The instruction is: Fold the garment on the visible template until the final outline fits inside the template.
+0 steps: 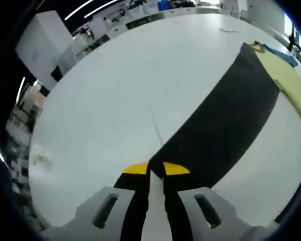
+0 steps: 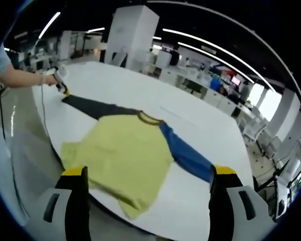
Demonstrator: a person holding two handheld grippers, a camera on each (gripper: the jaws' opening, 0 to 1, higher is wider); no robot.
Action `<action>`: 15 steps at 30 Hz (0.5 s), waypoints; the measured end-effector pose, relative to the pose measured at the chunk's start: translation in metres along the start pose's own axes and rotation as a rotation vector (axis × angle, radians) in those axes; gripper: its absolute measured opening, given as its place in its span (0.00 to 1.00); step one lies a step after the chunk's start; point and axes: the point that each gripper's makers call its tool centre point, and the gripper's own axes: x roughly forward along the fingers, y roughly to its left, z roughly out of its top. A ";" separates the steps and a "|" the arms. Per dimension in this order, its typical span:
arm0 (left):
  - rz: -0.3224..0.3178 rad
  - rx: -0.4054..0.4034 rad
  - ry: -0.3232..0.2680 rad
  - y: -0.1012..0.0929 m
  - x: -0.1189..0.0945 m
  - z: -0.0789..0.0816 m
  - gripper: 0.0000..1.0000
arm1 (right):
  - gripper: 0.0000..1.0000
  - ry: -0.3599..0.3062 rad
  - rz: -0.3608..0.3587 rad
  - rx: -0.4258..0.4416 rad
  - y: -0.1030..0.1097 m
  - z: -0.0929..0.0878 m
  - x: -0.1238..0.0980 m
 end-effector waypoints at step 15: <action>-0.052 0.016 -0.150 -0.045 -0.054 0.044 0.18 | 1.00 -0.051 0.060 -0.008 -0.002 0.000 0.006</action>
